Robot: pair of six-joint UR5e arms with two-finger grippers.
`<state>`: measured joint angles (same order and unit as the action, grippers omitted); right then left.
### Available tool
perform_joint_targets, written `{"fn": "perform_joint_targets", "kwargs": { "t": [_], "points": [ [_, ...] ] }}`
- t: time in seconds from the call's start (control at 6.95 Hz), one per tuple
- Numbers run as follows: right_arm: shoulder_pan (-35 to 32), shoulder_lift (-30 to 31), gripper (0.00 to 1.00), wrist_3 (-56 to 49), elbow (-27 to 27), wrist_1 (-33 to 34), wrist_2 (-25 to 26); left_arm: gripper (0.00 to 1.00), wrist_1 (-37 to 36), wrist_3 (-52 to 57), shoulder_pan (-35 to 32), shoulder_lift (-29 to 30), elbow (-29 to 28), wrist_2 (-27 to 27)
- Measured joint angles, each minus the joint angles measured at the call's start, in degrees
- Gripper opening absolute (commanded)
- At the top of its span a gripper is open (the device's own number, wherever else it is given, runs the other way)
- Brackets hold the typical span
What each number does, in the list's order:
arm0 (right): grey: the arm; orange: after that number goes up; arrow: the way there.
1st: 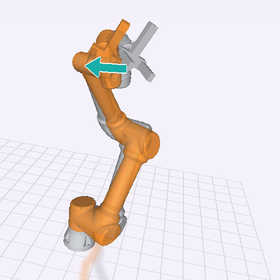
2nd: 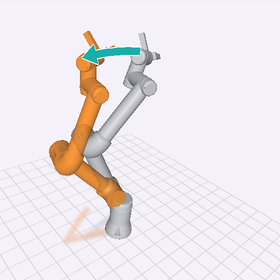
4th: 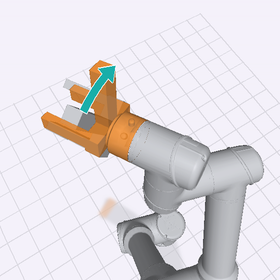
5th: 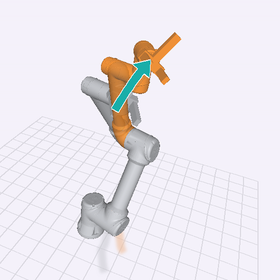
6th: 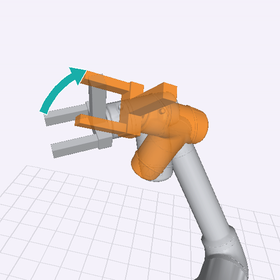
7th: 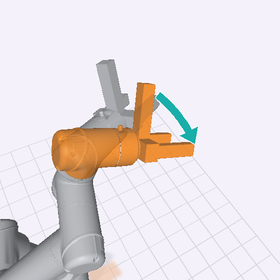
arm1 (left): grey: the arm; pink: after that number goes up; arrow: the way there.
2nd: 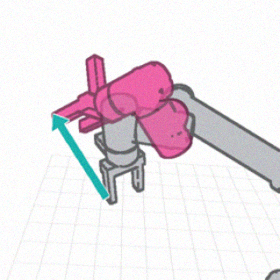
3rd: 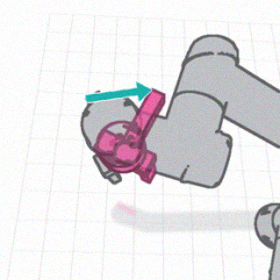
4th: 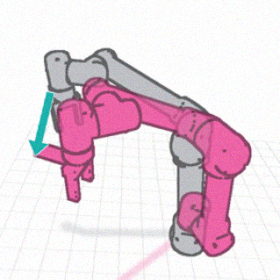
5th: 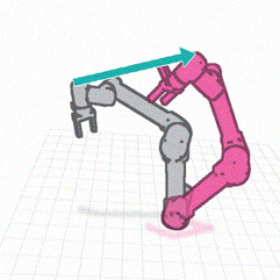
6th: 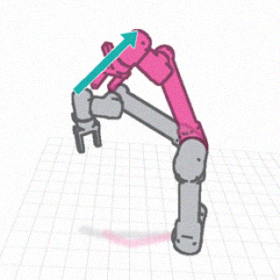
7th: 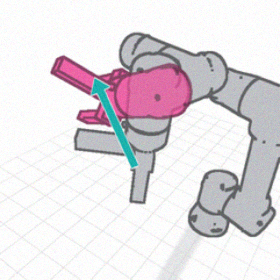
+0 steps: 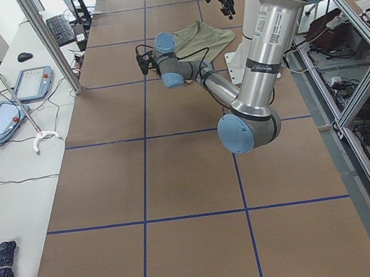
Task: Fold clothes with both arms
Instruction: 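Grasp the shirt edge nearest the left gripper while the right grips the collar side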
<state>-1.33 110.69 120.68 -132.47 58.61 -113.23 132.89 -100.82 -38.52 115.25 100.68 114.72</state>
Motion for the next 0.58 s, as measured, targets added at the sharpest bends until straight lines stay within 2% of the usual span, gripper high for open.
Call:
{"fn": "perform_joint_targets", "kwargs": {
  "t": [0.14, 0.29, 0.58],
  "points": [
    [-1.2, -0.1, 1.0, 0.0, 0.2, 0.0, 1.6, 0.51, 0.0, -2.1, 2.2, 0.0, 0.2, -0.4],
    [-5.7, -0.6, 1.0, -0.2, 0.9, 0.0, 2.2, 0.55, -0.3, -4.1, 5.1, -0.1, 0.2, -1.4],
    [-19.2, -5.3, 1.0, -4.7, 5.8, 0.0, 2.4, 0.57, -4.7, -5.8, 13.1, 0.2, -0.6, -8.0]
  ]
}}
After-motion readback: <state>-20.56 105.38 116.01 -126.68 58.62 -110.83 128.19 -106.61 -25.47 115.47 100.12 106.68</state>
